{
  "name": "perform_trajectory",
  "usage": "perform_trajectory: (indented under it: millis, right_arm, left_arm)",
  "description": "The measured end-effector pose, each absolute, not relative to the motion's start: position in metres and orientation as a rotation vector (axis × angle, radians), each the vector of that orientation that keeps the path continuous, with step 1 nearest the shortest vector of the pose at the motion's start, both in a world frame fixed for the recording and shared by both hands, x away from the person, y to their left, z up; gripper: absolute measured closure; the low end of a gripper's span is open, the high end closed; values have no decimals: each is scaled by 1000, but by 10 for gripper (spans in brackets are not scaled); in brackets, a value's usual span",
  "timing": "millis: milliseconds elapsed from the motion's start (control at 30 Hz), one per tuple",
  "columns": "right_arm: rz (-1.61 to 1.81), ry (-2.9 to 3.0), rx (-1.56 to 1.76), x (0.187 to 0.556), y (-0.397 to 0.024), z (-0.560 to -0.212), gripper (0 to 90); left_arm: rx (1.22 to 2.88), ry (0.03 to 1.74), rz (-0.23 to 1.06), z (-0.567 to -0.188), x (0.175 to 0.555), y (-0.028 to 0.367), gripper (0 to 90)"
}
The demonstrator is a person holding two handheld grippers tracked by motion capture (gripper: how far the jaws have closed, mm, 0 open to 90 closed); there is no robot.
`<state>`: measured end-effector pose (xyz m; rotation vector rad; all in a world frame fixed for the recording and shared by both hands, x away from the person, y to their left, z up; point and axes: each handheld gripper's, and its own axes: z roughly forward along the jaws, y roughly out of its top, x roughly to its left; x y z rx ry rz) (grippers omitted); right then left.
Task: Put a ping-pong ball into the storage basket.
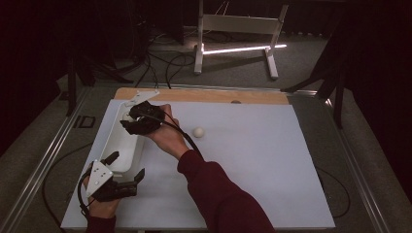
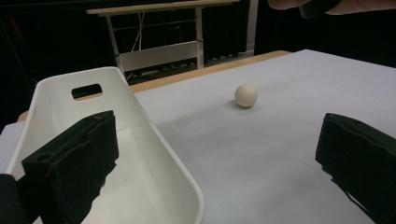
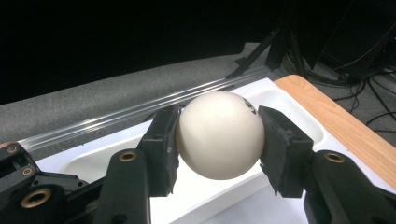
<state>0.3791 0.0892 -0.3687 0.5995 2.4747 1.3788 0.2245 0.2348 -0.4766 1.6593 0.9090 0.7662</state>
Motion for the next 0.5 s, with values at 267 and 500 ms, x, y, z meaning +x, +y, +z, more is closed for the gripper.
perform_trajectory:
  millis: [267,500]
  right_arm:
    - [1377,2499,586,378,98,-368,502]
    - [1375,2510,589,379,107,-369,502]
  left_arm:
    - [1656,908,765,-476,224,235,2]
    - [1651,907,765,-476,224,235,2]
